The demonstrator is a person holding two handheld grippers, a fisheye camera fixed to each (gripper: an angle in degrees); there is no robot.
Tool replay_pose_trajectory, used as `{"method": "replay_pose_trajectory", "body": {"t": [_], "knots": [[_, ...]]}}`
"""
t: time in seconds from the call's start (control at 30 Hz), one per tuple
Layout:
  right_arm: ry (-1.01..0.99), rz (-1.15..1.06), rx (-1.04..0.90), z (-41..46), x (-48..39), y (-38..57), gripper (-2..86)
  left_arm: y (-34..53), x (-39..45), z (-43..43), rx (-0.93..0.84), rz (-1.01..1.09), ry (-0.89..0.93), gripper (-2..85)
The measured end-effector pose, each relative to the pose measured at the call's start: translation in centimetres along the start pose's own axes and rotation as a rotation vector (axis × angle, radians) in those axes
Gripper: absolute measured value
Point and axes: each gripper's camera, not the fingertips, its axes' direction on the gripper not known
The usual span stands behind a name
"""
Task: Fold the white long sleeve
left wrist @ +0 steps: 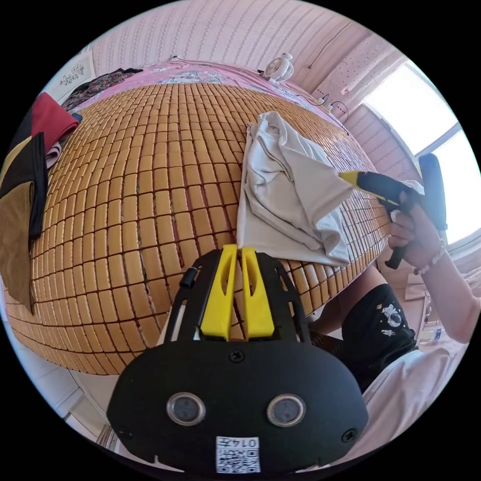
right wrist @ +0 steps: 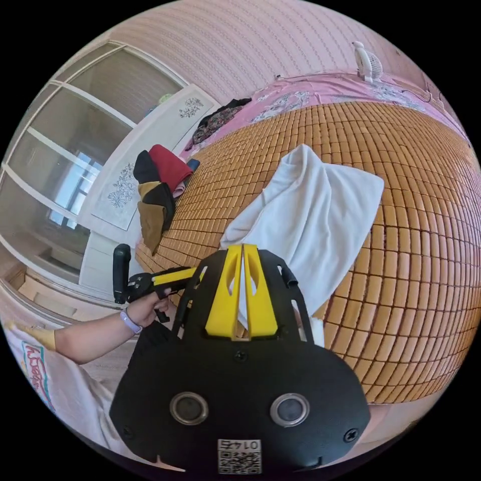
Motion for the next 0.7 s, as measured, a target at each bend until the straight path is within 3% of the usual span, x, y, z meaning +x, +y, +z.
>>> {"method": "replay_pose_trajectory", "body": {"t": [0.13,0.33,0.53,0.7], "knots": [[0.145,0.118,0.108,-9.6,6.0,7.0,0.2,1.7,1.2,-3.0,0.102,0.055,0.037,-0.9],[0.268,0.287,0.081,-15.7,10.7,16.8,3.7,5.4,3.9,-6.9,0.156,0.133,0.084,-0.9],[0.4,0.185,0.109,-15.9,9.1,19.0,10.8,8.9,5.9,-8.1,0.13,0.14,0.068,-0.9],[0.501,0.106,0.028,-13.4,8.7,17.9,10.1,11.0,6.5,-9.2,0.129,0.101,0.072,-0.9]]}}
